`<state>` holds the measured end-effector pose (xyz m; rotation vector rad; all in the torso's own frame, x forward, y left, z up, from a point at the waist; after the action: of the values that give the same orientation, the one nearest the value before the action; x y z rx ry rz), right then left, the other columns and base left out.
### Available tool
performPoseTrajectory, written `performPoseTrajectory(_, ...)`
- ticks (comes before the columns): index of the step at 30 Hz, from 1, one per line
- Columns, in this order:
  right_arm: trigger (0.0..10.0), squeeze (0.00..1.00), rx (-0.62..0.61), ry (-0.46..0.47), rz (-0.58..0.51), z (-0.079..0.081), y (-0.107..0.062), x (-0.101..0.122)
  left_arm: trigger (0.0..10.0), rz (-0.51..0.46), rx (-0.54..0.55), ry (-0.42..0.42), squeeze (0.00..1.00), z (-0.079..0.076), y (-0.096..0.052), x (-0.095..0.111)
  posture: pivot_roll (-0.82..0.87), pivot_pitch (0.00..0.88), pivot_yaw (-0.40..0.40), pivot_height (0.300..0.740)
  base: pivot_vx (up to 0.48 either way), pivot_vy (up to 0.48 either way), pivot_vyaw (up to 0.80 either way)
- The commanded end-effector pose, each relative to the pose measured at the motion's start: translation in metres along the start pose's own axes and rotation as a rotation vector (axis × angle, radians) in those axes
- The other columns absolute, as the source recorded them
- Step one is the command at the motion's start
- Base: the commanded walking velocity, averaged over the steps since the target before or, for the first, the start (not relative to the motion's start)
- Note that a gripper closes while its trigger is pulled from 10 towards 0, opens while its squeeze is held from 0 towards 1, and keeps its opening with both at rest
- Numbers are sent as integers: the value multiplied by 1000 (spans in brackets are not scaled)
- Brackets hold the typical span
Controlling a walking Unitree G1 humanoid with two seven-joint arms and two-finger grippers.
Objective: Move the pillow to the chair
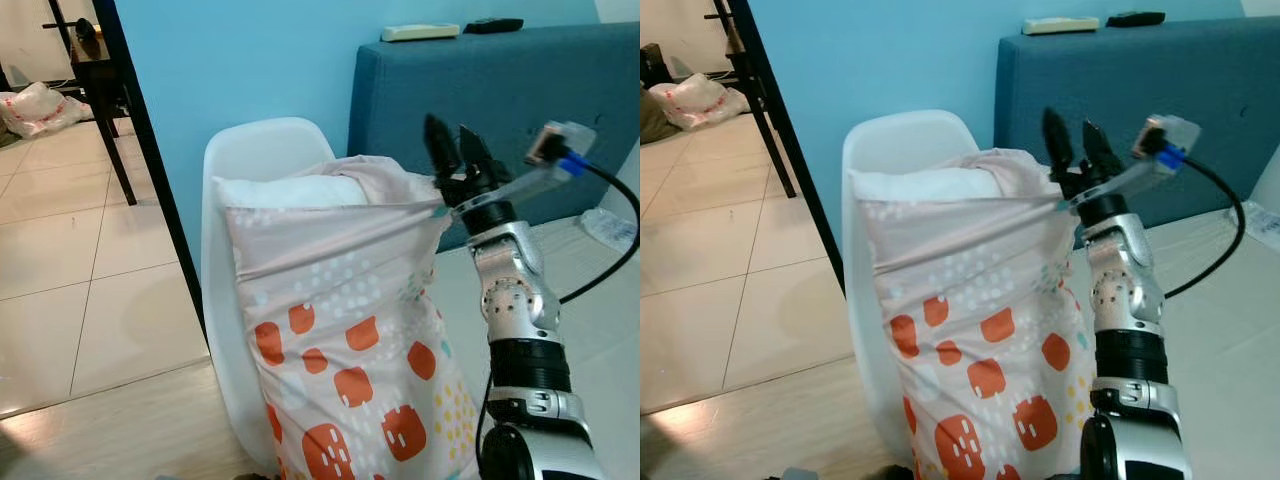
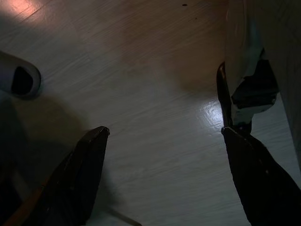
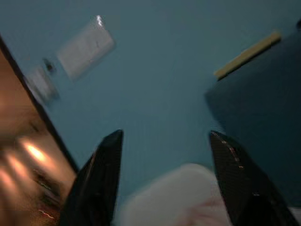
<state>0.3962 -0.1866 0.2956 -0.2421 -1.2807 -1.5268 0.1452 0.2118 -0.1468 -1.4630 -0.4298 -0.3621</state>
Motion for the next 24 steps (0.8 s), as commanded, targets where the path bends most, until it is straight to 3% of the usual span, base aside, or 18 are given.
performPoseTrajectory(1,0,0,90,109,-37,15,2,12,10000,12,-8,2,0,-2,0,-3,106,0,-15,611,0,0,0)
performPoseTrajectory(2,0,0,175,114,-21,30,-1,10,10000,11,-8,4,0,-2,0,-2,107,0,-14,611,0,0,0)
performPoseTrajectory(3,0,0,175,114,-21,30,-1,10,10000,11,-8,4,0,-2,0,-2,107,0,-14,611,0,0,0)
performPoseTrajectory(4,0,0,335,124,5,58,-9,7,10000,9,-7,5,0,-1,0,-1,106,0,-13,611,0,0,0)
performPoseTrajectory(7,0,0,545,156,52,92,-26,3,10000,6,-8,7,0,-1,1,1,105,0,-13,611,0,0,0)
performPoseTrajectory(13,0,0,711,127,150,117,-46,-11,10000,-2,-13,8,0,-1,1,4,103,0,-12,611,0,0,0)
performPoseTrajectory(17,0,0,694,122,160,112,-46,-9,10000,-47,-3,-50,0,3,2,16,103,0,-12,611,0,0,0)
performPoseTrajectory(20,0,0,636,96,158,100,-42,-6,10000,-112,130,-189,0,39,-1,32,106,0,-13,611,0,0,0)
performPoseTrajectory(24,0,0,567,63,178,88,-36,-11,10000,-218,389,-322,0,104,-15,54,110,0,-16,611,0,0,0)
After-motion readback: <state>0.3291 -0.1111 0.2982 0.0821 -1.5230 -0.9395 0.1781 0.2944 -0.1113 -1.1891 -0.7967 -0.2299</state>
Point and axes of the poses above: a point about 5 cm out from each wrist's last joint towards the gripper, its own y axis pointing out of the wrist towards the gripper, its own x axis along the axis of the wrist's last joint, z = x × y, the point moved 5 cm from there along y, pointing out of the wrist towards the gripper, and after that the axes turned 11 degrees about -y, right-handed, at the moved point
